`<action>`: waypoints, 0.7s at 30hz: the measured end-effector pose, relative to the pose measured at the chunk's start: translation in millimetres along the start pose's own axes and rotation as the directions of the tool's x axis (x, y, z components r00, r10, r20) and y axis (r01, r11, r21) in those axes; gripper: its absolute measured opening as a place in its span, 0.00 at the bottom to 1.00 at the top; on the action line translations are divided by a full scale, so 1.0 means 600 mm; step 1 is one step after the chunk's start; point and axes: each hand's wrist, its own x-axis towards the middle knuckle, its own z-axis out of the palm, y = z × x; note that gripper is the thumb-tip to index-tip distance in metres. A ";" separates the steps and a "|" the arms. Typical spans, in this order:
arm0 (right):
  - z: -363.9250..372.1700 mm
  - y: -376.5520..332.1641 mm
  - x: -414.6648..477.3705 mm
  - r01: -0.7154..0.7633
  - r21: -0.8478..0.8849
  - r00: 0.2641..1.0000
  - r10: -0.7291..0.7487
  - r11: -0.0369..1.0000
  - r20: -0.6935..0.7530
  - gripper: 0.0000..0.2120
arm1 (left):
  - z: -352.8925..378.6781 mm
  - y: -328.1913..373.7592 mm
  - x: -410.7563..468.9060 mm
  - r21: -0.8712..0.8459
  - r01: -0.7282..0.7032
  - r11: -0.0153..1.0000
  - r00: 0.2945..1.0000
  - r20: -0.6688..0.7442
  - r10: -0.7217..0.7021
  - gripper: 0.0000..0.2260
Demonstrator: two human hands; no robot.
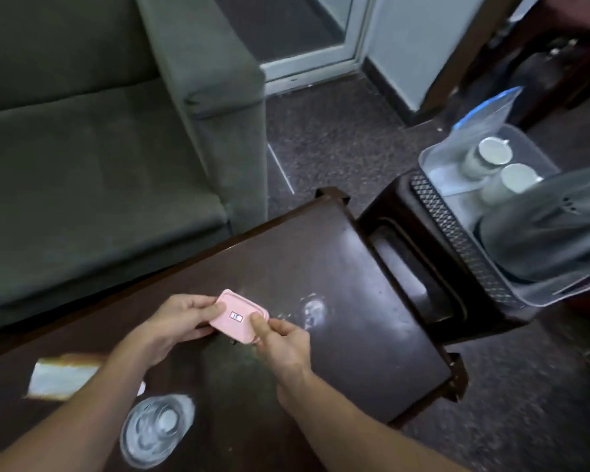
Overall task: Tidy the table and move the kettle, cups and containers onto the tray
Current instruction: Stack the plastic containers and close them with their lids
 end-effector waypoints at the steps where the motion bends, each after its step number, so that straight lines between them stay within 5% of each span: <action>1: -0.023 -0.025 0.004 0.026 0.016 1.000 -0.026 1.000 -0.012 0.20 | 0.024 0.028 0.004 0.012 -0.028 1.000 0.999 0.017 0.028 0.11; 5: -0.132 -0.170 0.020 0.198 0.078 0.975 -0.187 0.977 -0.122 0.17 | 0.149 0.174 0.026 0.055 -0.205 0.977 0.978 0.060 0.201 0.11; 11: -0.277 -0.386 0.027 0.448 0.237 0.858 -0.341 0.862 -0.383 0.14 | 0.355 0.435 0.060 0.247 -0.528 0.812 0.849 0.186 0.495 0.07; 16: -0.345 -0.486 0.049 0.506 0.331 0.793 -0.279 0.796 -0.541 0.14 | 0.476 0.578 0.107 0.461 -0.624 0.630 0.780 0.337 0.526 0.08; 21: -0.372 -0.515 0.095 0.345 0.237 0.751 -0.115 0.908 -0.651 0.18 | 0.557 0.607 0.151 0.621 -0.583 0.524 0.811 0.414 0.412 0.10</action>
